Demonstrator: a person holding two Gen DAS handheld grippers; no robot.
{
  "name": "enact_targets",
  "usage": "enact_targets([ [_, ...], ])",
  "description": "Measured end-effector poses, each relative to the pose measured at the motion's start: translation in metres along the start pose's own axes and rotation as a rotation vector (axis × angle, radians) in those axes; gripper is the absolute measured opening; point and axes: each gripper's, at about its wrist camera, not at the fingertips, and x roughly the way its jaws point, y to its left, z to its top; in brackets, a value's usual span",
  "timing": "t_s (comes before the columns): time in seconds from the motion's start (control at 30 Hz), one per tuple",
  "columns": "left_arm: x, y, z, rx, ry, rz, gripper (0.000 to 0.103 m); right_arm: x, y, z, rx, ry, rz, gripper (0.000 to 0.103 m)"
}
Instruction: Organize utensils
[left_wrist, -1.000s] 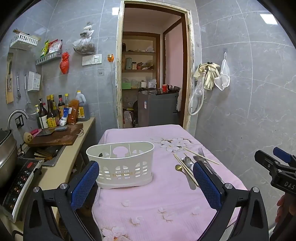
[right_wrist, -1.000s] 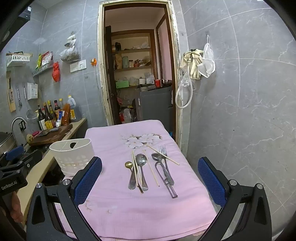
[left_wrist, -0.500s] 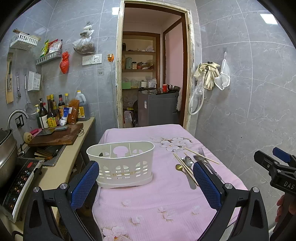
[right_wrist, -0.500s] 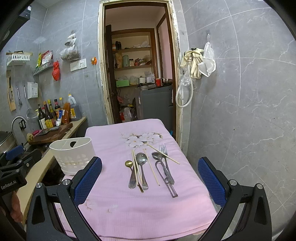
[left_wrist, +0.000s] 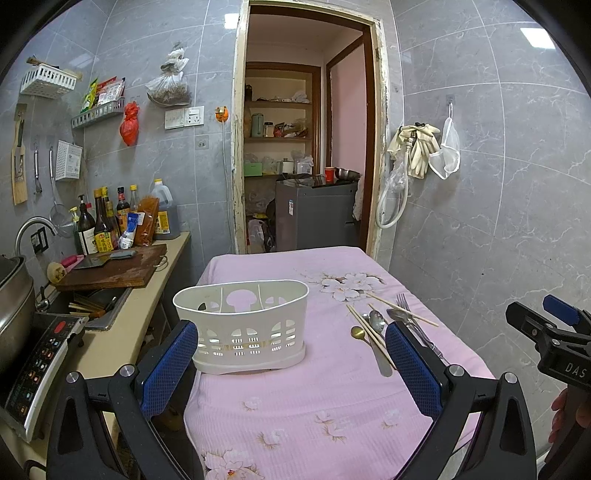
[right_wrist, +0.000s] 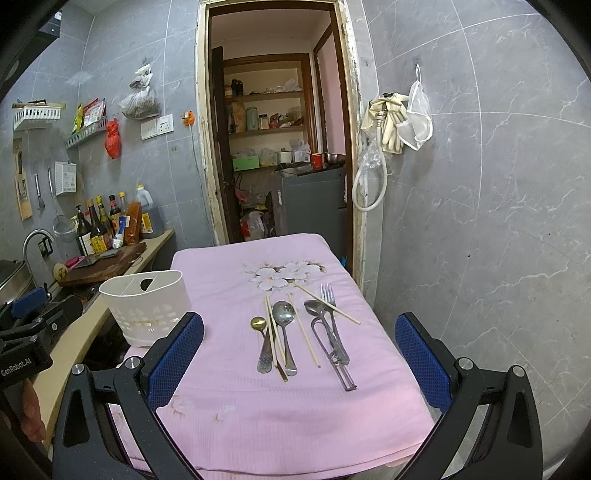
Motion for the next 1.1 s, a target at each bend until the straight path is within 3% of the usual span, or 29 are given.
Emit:
enact_targets([
  [1.1, 0.0002, 0.0000, 0.0001, -0.001, 0.003, 0.000, 0.102, 0.0008, -0.0001, -0.0001, 0.000, 0.008, 0.001, 0.102],
])
